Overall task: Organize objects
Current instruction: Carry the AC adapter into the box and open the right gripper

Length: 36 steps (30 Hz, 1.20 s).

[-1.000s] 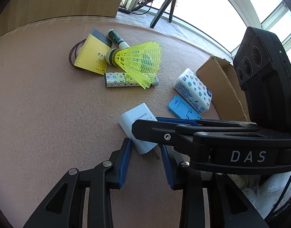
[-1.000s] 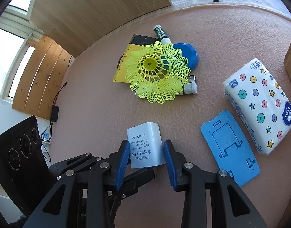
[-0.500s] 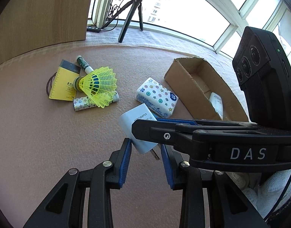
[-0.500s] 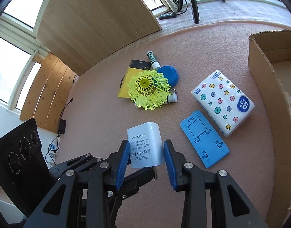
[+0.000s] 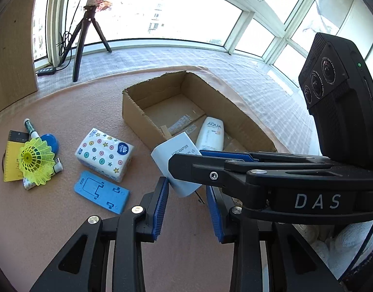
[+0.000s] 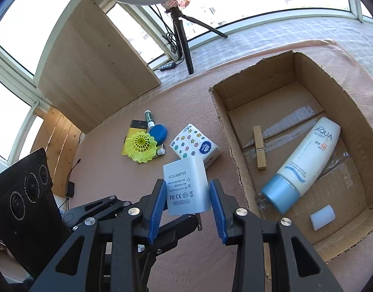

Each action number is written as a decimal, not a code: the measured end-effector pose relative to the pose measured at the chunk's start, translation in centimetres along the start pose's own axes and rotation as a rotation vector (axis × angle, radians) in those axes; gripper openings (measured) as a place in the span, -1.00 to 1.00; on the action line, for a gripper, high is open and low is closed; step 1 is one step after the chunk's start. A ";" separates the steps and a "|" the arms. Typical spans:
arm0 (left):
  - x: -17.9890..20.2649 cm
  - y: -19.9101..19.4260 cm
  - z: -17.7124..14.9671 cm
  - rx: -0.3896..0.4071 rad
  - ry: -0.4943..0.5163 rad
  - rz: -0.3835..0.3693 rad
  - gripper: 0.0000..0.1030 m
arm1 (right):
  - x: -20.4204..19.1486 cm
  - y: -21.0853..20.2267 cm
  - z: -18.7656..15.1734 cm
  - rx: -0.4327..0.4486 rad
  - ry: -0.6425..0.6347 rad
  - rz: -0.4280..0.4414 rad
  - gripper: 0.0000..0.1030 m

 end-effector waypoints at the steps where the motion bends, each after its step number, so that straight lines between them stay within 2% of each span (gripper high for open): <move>1: 1.0 0.1 0.0 -0.002 0.014 -0.010 -0.32 | 0.6 -0.6 -0.1 0.011 0.009 -0.009 -0.34; 7: 5.8 2.2 0.9 -0.018 0.091 -0.048 -0.32 | 3.9 -3.9 -0.6 0.060 0.062 -0.052 -0.34; 13: 8.8 4.0 0.9 -0.040 0.141 -0.068 -0.32 | 6.9 -6.1 -1.0 0.086 0.109 -0.076 -0.34; 27: 10.5 5.7 0.1 -0.076 0.182 -0.077 -0.32 | 9.4 -7.1 -2.3 0.092 0.152 -0.092 -0.34; 29: 10.7 5.6 0.0 -0.076 0.190 -0.077 -0.21 | 9.4 -7.1 -2.3 0.090 0.149 -0.091 -0.32; 30: 10.7 5.5 0.0 -0.075 0.194 -0.070 0.04 | 9.4 -7.2 -2.3 0.090 0.147 -0.096 -0.31; 31: 10.8 5.3 0.0 -0.066 0.198 -0.061 0.29 | 9.3 -7.3 -2.3 0.095 0.145 -0.102 -0.15; 32: 10.9 5.0 0.1 -0.054 0.202 -0.052 0.39 | 9.3 -7.4 -2.3 0.103 0.145 -0.112 -0.03; 33: 10.9 4.8 0.0 -0.046 0.206 -0.048 0.46 | 9.3 -7.6 -2.3 0.115 0.146 -0.131 0.19; 34: 10.9 4.6 0.0 -0.044 0.210 -0.047 0.46 | 9.2 -7.8 -2.2 0.129 0.144 -0.155 0.27; 36: 10.6 4.3 -0.1 -0.040 0.209 -0.044 0.46 | 9.1 -8.2 -2.1 0.147 0.135 -0.172 0.27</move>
Point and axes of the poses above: each gripper's, at about its wrist camera, not at the fingertips, and y roughly the way its jaws point, x to its right, z to its top, the point moved 4 cm from there along y, roughly the way its jaws point, and after that the axes turned 10 degrees about z, right-handed, at the moved point
